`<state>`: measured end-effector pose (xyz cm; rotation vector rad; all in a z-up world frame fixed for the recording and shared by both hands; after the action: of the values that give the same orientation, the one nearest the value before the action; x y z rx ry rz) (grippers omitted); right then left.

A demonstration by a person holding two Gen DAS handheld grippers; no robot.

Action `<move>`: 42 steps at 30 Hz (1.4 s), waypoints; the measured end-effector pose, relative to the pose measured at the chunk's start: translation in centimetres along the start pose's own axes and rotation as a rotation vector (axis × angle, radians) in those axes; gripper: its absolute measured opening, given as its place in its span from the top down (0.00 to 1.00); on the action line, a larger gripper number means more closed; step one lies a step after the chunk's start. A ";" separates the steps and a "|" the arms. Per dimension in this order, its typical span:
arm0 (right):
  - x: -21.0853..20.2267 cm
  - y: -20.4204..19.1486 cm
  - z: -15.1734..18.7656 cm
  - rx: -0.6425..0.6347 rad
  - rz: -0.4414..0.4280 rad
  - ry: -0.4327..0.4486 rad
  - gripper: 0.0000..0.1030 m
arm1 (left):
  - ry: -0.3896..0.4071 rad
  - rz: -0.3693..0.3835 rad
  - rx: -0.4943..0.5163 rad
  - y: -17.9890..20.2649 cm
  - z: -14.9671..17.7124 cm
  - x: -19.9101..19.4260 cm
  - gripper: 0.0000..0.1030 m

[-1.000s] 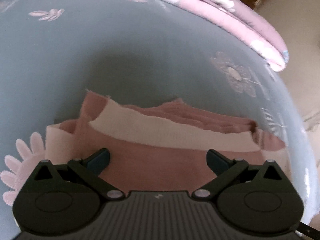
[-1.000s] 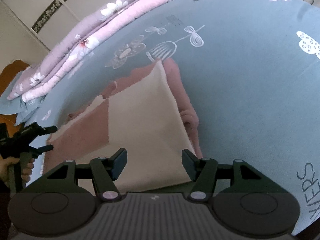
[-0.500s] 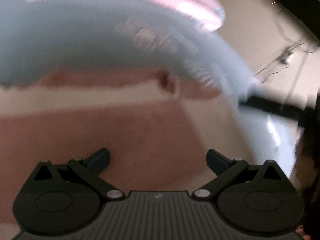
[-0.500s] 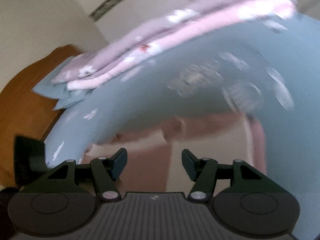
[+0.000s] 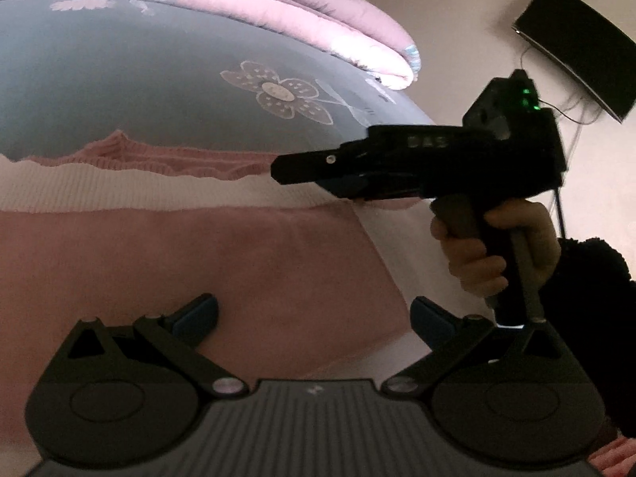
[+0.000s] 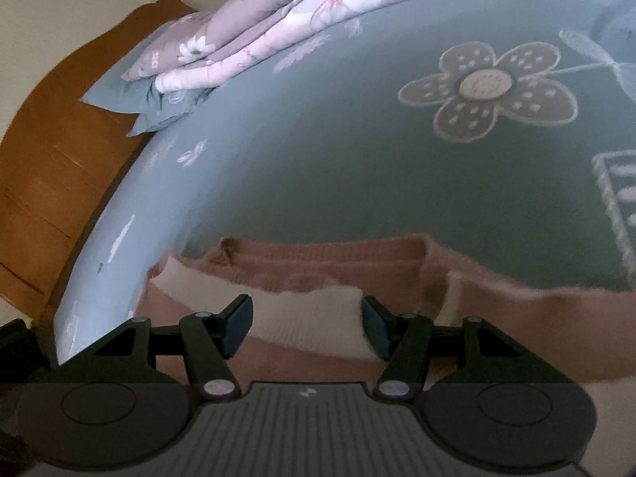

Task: Fold clothes

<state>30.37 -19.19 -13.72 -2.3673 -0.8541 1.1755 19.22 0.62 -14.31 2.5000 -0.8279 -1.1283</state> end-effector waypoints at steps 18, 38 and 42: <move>-1.8 -2.8 0.7 -0.061 -0.051 0.040 0.35 | 0.021 0.006 0.018 -0.1 0.4 -0.4 0.01; -15.0 -6.0 9.0 0.192 0.292 0.224 0.29 | -0.091 -0.154 -0.056 3.7 1.1 -6.1 0.01; -17.2 -6.7 12.6 0.271 0.299 0.233 0.29 | -0.112 -0.224 -0.083 2.9 3.8 -8.8 0.01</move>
<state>9.71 -24.77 -7.28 -2.3927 -0.2520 1.0161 10.58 3.56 -10.27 2.5269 -0.5244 -1.3560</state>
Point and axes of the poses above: each gripper's, at about its wrist camera, not at the fingertips, and x roughly the way its jaws point, y to its right, z to its underside, the point moved 1 cm from there along x, roughly the way its jaws point, and after that the axes turned 4 degrees about y, right-handed, at the moved point
